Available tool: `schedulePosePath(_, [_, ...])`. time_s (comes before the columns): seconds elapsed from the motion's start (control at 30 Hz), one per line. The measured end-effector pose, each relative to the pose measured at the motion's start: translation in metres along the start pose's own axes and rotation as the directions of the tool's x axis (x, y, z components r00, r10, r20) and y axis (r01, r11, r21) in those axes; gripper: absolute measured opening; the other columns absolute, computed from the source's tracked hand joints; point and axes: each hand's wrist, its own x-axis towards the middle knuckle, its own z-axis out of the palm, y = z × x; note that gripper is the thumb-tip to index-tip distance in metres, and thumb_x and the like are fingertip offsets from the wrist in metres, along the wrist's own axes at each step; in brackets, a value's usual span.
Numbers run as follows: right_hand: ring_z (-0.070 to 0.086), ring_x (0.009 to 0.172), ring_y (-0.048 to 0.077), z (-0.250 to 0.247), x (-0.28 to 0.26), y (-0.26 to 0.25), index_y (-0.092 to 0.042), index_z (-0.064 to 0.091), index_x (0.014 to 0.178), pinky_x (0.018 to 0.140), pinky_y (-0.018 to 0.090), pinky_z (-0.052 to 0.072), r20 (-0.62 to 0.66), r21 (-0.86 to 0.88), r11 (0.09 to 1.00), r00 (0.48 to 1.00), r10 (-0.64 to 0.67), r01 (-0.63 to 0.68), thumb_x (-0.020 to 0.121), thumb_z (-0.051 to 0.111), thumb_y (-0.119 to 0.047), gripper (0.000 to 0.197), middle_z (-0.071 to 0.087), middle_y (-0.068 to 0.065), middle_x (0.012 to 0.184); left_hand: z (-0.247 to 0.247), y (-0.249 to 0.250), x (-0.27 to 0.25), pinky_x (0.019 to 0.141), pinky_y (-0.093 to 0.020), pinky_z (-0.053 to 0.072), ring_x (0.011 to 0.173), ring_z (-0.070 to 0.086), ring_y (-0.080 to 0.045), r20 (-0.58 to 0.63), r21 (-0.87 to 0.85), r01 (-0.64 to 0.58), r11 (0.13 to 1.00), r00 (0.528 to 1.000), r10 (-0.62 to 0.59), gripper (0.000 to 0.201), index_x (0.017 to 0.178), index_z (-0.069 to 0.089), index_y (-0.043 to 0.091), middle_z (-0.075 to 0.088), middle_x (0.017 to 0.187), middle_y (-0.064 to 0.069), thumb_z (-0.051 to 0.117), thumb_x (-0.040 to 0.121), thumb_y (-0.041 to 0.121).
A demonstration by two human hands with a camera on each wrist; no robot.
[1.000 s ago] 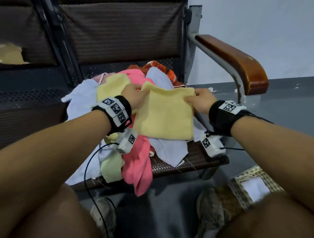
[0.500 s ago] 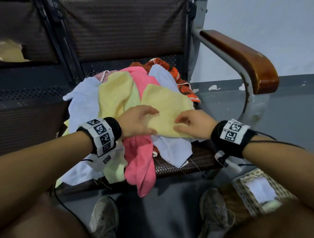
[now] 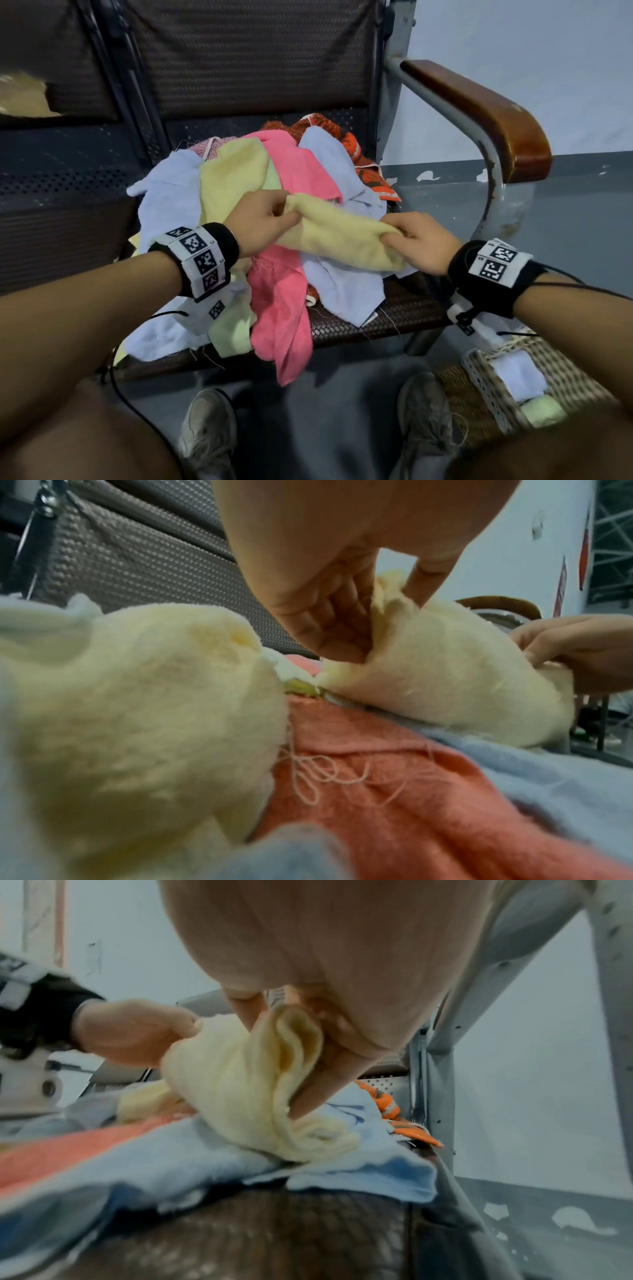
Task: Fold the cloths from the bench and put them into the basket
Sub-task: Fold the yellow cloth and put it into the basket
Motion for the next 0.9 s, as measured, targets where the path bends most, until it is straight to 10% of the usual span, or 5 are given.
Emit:
schedulePosePath(0.2, [0.055,0.069,0.008,0.002,0.008,-0.007,-0.009,0.064,0.086,0.066,0.026,0.043,0.113,0.242,0.958,0.985,0.127,-0.152,0.088,0.067,-0.051,0.042,0.059,-0.002,0.076,0.013,-0.001,0.017,0.055,-0.033,0.027,0.057,0.036,-0.014,-0.085,-0.078,0.154,0.985,0.983,-0.16,0.038,0.062,0.036,0.021,0.038,0.06,0.006,0.049,0.096,0.031])
schedulePosePath(0.43, [0.061,0.08,0.021,0.017,0.027,0.005,0.002,0.065,0.098,0.072,0.034,0.046,0.064,0.172,0.946,0.962,0.267,-0.274,0.095,0.063,-0.039,0.041,0.069,0.014,0.091,0.02,-0.012,0.033,0.058,-0.03,0.034,0.075,0.056,-0.02,-0.143,0.139,0.39,0.91,0.917,-0.371,0.045,0.083,0.061,0.017,0.064,0.087,-0.001,0.044,0.094,0.058])
schedulePosePath(0.67, [0.064,0.096,0.029,0.02,0.031,0.001,-0.005,0.064,0.101,0.089,0.042,0.051,0.063,0.078,0.949,0.951,0.302,-0.307,0.096,0.058,-0.044,0.04,0.068,0.012,0.102,0.018,0.005,0.022,0.042,-0.021,0.046,0.037,0.059,-0.018,0.231,0.079,0.616,0.784,0.753,-0.616,0.088,0.074,0.067,0.006,0.068,0.052,-0.006,0.039,0.074,0.09])
schedulePosePath(0.77, [0.064,0.099,0.03,0.018,0.028,-0.004,-0.002,0.064,0.105,0.092,0.045,0.05,0.072,0.042,0.946,0.946,0.317,-0.321,0.095,0.06,-0.042,0.041,0.068,0.014,0.106,0.019,0.017,0.024,0.035,-0.016,0.036,0.034,0.058,-0.009,0.101,-0.009,0.526,0.85,0.846,-0.523,0.056,0.074,0.066,0.014,0.064,0.046,0.005,0.062,0.078,0.07])
schedulePosePath(0.9, [0.065,0.102,0.027,0.008,0.02,-0.008,-0.008,0.064,0.116,0.091,0.041,0.052,0.095,0.012,0.946,0.942,0.321,-0.323,0.092,0.066,-0.037,0.038,0.068,0.009,0.11,0.024,0.043,0.023,0.066,-0.035,0.058,0.073,0.067,-0.023,-0.01,-0.341,0.329,0.881,0.935,-0.354,0.031,0.087,0.062,0.013,0.069,0.084,-0.007,0.075,0.081,0.041])
